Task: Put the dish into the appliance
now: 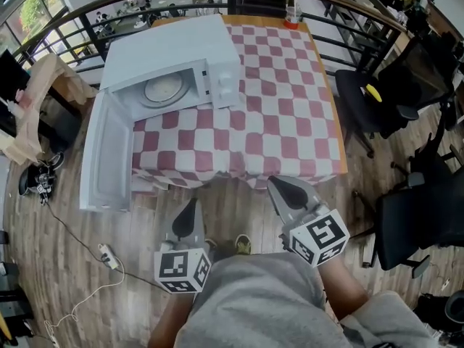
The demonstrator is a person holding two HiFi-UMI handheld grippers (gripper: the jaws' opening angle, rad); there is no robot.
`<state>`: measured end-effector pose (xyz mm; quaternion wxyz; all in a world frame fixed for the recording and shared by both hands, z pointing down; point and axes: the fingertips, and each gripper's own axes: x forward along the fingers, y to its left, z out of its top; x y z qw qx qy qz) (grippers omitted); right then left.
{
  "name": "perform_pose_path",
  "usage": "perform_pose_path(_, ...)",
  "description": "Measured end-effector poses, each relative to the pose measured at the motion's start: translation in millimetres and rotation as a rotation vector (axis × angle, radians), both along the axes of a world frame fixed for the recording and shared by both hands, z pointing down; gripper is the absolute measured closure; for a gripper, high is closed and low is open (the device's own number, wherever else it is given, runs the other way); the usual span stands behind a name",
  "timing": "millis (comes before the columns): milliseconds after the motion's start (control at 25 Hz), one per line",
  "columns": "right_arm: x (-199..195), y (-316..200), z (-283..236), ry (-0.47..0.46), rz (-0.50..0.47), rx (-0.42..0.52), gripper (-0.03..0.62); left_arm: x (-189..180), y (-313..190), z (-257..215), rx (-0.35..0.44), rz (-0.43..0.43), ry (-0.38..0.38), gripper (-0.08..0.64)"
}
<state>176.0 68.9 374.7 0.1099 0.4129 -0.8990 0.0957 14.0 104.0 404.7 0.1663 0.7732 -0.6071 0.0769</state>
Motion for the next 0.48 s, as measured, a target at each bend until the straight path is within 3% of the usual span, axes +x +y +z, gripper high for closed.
perform_pose_path(480,-3.2,-6.7,7.1,-0.001,-0.015,0.003,0.595,-2.8,-4.6,2.4,-0.011,-0.009,0.002,0.549)
